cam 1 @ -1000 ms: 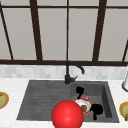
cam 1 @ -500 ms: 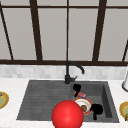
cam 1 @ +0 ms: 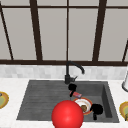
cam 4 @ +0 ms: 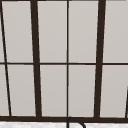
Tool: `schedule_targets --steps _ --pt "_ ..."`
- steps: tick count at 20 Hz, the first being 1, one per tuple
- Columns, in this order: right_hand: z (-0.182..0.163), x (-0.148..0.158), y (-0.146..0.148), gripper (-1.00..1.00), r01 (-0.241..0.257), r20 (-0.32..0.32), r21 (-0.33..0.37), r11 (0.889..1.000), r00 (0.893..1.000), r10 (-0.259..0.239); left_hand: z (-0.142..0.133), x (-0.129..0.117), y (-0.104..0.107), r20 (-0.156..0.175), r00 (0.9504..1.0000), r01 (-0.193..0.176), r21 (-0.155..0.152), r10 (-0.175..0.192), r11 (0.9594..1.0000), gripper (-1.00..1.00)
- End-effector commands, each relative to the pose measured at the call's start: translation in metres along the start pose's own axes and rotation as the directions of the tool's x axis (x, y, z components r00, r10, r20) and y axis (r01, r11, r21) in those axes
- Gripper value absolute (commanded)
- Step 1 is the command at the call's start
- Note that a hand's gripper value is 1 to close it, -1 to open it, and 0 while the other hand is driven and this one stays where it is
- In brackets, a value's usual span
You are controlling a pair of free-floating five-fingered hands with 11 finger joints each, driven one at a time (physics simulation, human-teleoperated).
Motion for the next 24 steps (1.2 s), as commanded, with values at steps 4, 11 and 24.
schedule_targets --steps 4,11,24 --pt "0.0 0.0 0.0 0.0 0.0 0.0 0.0 1.0 1.0 0.0 0.028 0.03 -0.015 -0.037 0.9993 -0.005 0.008 0.005 1.0 1.0" --pt "0.0 0.0 0.0 0.0 0.0 0.0 0.0 1.0 1.0 0.0 0.063 0.048 -0.023 -0.058 0.9981 -0.017 0.036 0.019 0.9992 1.0" --pt "0.0 0.0 0.0 0.0 0.0 0.0 0.0 1.0 1.0 0.0 0.131 0.088 -0.035 -0.052 0.9979 -0.037 0.035 0.039 0.9987 1.0"
